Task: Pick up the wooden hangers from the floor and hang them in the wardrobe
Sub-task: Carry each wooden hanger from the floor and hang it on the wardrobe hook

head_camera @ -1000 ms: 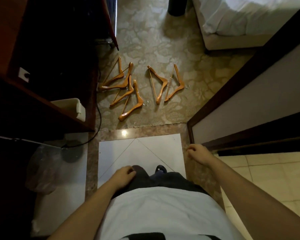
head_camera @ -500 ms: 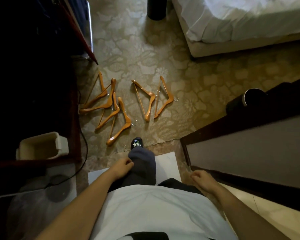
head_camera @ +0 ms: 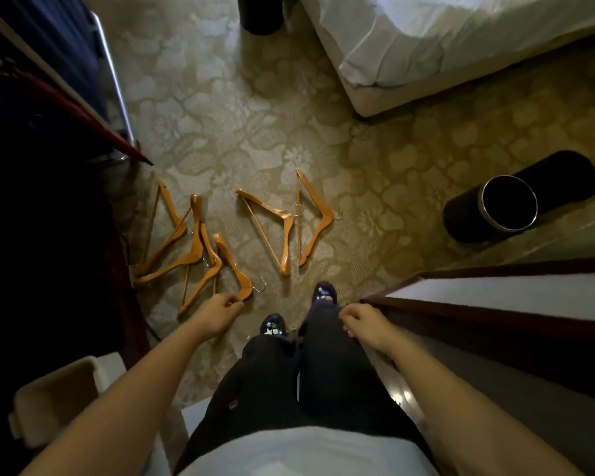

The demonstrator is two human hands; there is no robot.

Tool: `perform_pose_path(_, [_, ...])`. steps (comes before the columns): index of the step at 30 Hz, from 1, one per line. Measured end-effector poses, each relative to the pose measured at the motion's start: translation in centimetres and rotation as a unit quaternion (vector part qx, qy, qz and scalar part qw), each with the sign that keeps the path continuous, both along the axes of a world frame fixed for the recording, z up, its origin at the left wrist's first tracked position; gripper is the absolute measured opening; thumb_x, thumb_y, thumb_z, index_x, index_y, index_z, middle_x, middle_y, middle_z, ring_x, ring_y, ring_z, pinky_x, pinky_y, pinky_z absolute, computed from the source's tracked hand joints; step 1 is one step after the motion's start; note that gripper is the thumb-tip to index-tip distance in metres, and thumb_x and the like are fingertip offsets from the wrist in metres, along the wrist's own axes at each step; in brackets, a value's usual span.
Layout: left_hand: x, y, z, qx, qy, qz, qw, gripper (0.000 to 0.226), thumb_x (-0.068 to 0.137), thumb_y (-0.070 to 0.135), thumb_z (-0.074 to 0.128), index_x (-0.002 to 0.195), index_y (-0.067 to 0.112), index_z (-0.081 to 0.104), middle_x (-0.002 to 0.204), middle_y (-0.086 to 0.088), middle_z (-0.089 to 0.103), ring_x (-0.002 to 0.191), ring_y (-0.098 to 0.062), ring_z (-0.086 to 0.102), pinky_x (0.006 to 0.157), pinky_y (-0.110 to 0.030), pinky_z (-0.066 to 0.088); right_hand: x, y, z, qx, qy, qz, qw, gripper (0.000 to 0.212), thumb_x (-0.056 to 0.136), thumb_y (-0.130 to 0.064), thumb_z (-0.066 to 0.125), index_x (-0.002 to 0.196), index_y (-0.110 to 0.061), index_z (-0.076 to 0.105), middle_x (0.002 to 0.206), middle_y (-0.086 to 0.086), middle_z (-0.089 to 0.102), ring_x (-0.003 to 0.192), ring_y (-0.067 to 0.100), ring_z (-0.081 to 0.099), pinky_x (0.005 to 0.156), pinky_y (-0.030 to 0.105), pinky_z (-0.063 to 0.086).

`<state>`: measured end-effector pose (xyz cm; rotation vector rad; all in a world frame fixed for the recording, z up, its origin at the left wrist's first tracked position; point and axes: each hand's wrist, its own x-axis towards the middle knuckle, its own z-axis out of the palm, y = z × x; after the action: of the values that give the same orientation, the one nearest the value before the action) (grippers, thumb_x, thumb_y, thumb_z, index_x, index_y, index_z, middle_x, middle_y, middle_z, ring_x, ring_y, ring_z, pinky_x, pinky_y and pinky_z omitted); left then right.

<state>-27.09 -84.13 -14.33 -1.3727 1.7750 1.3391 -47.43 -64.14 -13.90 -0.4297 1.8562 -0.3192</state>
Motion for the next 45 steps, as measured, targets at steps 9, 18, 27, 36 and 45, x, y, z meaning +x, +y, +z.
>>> perform_pose_path(9, [-13.6,-8.3,-7.4,-0.027,0.019,-0.016,0.999,0.026,0.097,0.018,0.047,0.111,0.001,0.06,0.105,-0.012,0.063,0.104,-0.027,0.058,0.076,-0.025,0.038,-13.1,-11.9,-8.4,0.043,0.015,0.065,0.997,0.025,0.091,-0.009,0.045,0.099,0.005,0.065,0.09,0.02,0.064,0.092,0.035,0.061,0.075,0.034,0.046])
perform_pose_path(18, [-24.0,-12.7,-22.7,-0.012,0.039,-0.017,0.999,0.03,0.096,0.024,0.047,0.119,0.009,0.056,0.117,-0.011,0.06,0.108,-0.023,0.057,0.092,-0.033,0.046,-22.1,-19.7,-23.3,0.08,0.061,0.109,0.989,0.024,0.091,-0.019,0.047,0.106,-0.013,0.065,0.107,0.007,0.066,0.101,0.025,0.06,0.089,0.038,0.05])
perform_pose_path(27, [-26.1,-14.6,-43.0,-0.055,-0.004,-0.202,0.978,0.046,0.095,0.036,0.044,0.139,0.021,0.04,0.146,-0.005,0.037,0.134,-0.023,0.035,0.11,-0.041,0.034,-21.6,-19.0,-43.3,0.141,0.082,0.025,0.986,0.027,0.091,-0.035,0.051,0.108,-0.017,0.063,0.112,0.006,0.065,0.106,0.028,0.059,0.093,0.04,0.049])
perform_pose_path(36, [-29.1,-15.4,-56.0,-0.133,-0.012,-0.291,0.947,0.059,0.095,0.04,0.044,0.147,0.02,0.024,0.155,-0.003,0.022,0.143,-0.021,0.022,0.115,-0.04,0.026,-22.3,-21.9,-57.8,0.16,0.123,-0.054,0.978,0.037,0.092,-0.042,0.05,0.113,-0.013,0.06,0.121,0.008,0.06,0.114,0.031,0.055,0.094,0.039,0.044])
perform_pose_path(45, [-31.5,-17.0,-63.4,-0.185,-0.006,-0.408,0.894,0.071,0.095,0.04,0.042,0.15,0.027,0.0,0.16,0.001,-0.002,0.147,-0.017,-0.002,0.119,-0.04,0.01,-20.5,-22.2,-65.9,0.172,0.128,-0.107,0.971,0.043,0.088,-0.048,0.056,0.114,-0.013,0.057,0.123,0.009,0.059,0.117,0.031,0.054,0.091,0.039,0.045])
